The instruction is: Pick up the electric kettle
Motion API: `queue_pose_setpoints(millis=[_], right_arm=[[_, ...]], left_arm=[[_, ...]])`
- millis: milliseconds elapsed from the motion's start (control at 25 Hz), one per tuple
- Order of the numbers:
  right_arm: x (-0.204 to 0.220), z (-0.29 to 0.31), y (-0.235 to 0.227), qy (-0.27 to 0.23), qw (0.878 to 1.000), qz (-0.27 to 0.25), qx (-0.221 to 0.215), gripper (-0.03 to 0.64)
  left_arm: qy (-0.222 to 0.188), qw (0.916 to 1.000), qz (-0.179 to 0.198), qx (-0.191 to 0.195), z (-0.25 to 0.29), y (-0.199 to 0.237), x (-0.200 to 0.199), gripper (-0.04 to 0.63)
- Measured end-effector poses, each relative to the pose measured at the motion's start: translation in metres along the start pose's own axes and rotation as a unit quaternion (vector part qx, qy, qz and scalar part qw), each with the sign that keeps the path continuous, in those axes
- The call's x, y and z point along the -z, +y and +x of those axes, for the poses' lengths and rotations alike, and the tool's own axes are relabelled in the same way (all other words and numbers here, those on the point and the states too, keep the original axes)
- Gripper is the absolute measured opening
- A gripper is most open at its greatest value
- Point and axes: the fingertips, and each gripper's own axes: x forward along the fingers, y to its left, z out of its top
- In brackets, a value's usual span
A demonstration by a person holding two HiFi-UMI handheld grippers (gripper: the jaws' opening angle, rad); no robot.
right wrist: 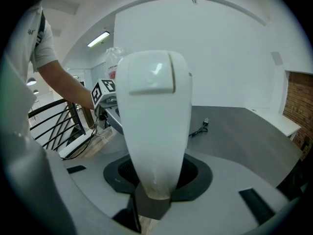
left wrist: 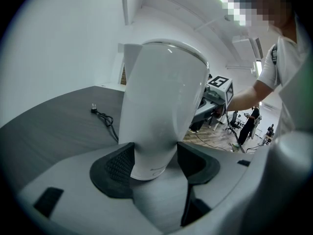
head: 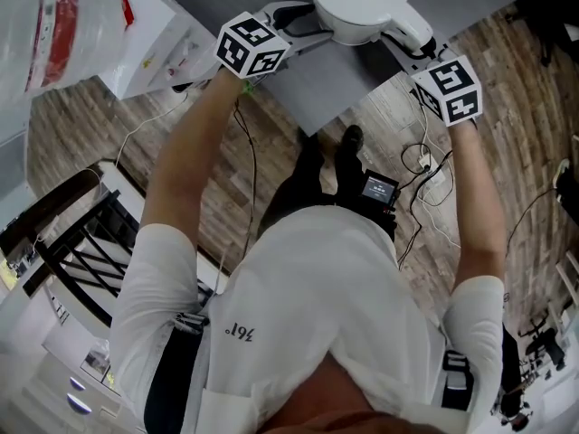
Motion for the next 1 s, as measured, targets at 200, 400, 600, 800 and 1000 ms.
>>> queue_pose_setpoints(millis=[200, 400, 600, 800, 1000], right_arm=[[-0.0007, 0.0002, -0.0013, -0.009, 1.000, 0.001, 0.004, 0.133], [-0.0028, -0.0005, -0.0014, -0.013, 1.000, -0.013, 0.013, 0.126], [-0.0025, 0.0015, -0.0001, -0.013, 1.000, -0.013, 0.017, 0.126], [-0.0034, 0.0019, 0.0009, -0.019, 0.999, -0.017, 0.021, 0.126], [-0.0070, 0.0009, 0.0022, -0.027, 0.998, -0.040, 0.030, 0.120]], left_arm=[[-0.009, 0.9999, 0.001, -0.009, -0.0001, 0.0022, -0.0018, 0.258], [-0.023, 0.9996, -0.005, -0.017, -0.0009, 0.0030, -0.0043, 0.258], [-0.024, 0.9995, -0.004, -0.018, -0.0017, 0.0039, -0.0023, 0.256], [-0.029, 0.9993, -0.001, -0.022, -0.0016, 0.0041, -0.0020, 0.256], [-0.038, 0.9988, 0.001, -0.030, -0.0024, 0.0042, -0.0038, 0.256]])
